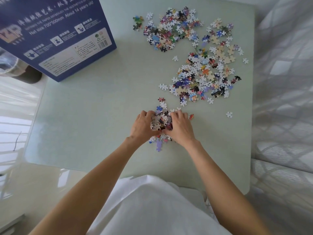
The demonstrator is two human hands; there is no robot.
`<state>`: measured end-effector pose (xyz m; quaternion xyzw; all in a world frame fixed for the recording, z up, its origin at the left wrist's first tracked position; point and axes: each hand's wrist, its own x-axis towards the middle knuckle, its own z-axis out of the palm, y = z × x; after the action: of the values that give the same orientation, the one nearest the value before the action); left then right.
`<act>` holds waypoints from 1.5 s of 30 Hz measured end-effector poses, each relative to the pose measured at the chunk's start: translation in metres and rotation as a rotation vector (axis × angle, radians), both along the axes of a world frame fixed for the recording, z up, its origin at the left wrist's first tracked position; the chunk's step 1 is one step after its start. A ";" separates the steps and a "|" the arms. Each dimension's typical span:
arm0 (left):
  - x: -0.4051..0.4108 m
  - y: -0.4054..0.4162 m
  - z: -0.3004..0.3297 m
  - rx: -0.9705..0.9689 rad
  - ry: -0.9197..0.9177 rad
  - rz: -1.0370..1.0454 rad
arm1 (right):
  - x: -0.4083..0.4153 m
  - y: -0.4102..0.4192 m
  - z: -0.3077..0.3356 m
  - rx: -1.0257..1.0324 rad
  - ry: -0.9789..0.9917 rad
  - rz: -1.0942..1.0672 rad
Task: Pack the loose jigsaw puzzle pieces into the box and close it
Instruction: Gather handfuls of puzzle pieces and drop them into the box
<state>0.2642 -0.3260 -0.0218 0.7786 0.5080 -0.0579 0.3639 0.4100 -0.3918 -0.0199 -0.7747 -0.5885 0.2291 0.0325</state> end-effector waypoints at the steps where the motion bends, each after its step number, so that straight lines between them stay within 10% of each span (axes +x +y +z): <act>1: -0.001 -0.001 0.000 0.005 0.000 -0.003 | -0.001 -0.002 0.000 -0.002 0.006 -0.012; 8: -0.007 -0.004 0.005 -0.013 0.018 -0.017 | -0.022 -0.005 0.003 -0.006 0.241 -0.046; 45: -0.078 0.054 0.023 -0.032 -0.181 0.032 | -0.047 0.010 0.026 0.025 0.233 -0.417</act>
<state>0.1865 -0.2725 0.0014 0.7665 0.4843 0.0104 0.4218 0.3627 -0.3816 0.0064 -0.8473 -0.4109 0.2978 0.1566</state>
